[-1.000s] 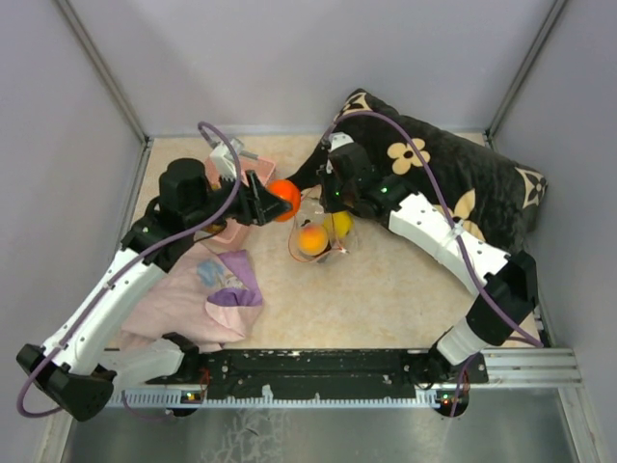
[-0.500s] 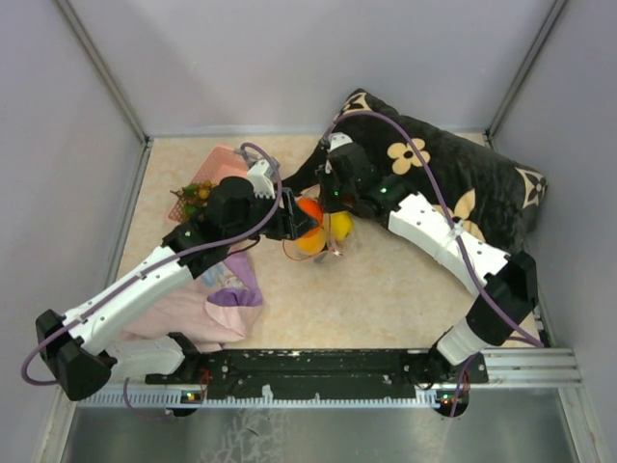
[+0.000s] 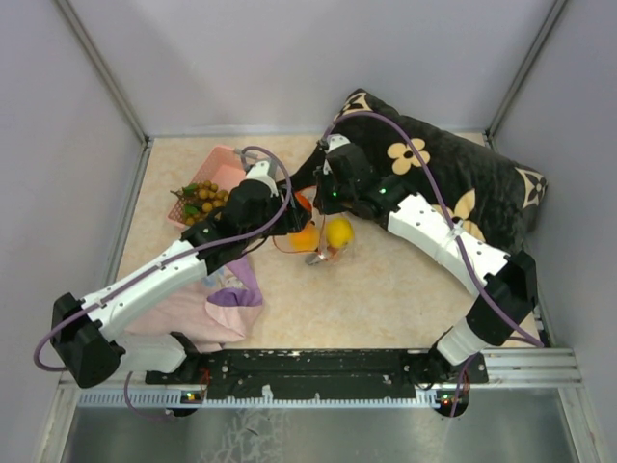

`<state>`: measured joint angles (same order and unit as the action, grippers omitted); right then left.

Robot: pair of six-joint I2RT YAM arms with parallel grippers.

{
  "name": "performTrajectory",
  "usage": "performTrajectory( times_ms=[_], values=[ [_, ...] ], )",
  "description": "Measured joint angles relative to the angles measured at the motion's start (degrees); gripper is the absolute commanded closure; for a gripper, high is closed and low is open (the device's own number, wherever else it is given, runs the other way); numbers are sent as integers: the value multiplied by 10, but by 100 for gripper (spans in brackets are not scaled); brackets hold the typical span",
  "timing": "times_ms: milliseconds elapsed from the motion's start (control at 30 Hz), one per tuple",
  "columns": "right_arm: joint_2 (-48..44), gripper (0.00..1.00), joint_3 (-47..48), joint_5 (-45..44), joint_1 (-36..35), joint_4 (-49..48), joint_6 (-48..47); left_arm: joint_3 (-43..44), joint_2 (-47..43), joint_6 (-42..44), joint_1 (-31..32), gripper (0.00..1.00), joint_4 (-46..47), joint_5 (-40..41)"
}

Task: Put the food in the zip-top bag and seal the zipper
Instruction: Place the fake fruit in the zipper food storage bag.

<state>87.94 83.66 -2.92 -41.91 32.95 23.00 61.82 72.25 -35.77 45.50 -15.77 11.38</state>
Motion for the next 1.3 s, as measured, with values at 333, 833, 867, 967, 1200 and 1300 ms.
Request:
performTrajectory(
  times_ms=[333, 833, 867, 967, 1200, 1300],
  values=[
    [-4, 100, -6, 9, -7, -5, 14, 1, 48, -2, 0, 21, 29, 32],
    [-28, 100, -35, -3, -6, -21, 30, 1, 40, -5, 1, 11, 18, 33],
    [-28, 100, -35, -3, -6, -21, 31, 1, 37, -5, 1, 11, 16, 34],
    [-28, 100, -35, -1, -6, -21, 34, 1, 29, -7, 0, 10, 12, 35],
    [-28, 100, -35, 8, -7, -21, 43, 17, 17, -15, 0, 9, -28, 36],
    [-28, 100, -35, 11, -7, -21, 43, 41, 3, -17, 0, 9, -65, 37]
  ],
)
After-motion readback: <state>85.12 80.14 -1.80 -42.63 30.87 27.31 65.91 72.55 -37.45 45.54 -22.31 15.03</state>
